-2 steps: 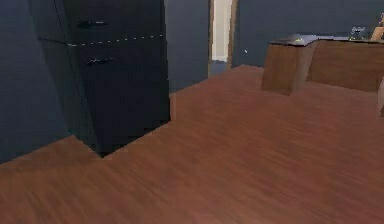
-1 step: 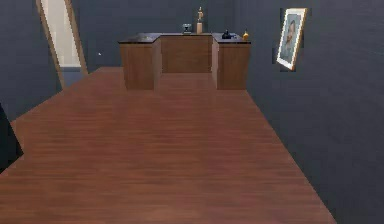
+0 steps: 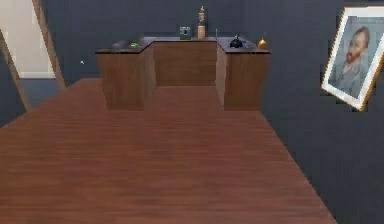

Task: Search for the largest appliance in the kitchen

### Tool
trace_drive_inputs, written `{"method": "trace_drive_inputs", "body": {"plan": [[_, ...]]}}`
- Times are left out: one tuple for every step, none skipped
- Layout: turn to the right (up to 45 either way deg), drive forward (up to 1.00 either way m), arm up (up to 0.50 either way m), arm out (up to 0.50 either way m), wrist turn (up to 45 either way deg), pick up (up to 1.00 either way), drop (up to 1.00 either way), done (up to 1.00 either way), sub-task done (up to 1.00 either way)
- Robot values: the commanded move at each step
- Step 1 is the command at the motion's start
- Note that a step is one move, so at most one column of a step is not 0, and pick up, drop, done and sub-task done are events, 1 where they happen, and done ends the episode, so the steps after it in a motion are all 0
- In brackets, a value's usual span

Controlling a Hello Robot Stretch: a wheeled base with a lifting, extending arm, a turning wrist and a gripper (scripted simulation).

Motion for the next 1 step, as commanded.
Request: {"method": "trace_drive_inputs", "body": {"plan": [[0.0, 1.00, 0.00, 0.00, 0.0, 0.00, 0.00, 0.00, 0.00]]}}
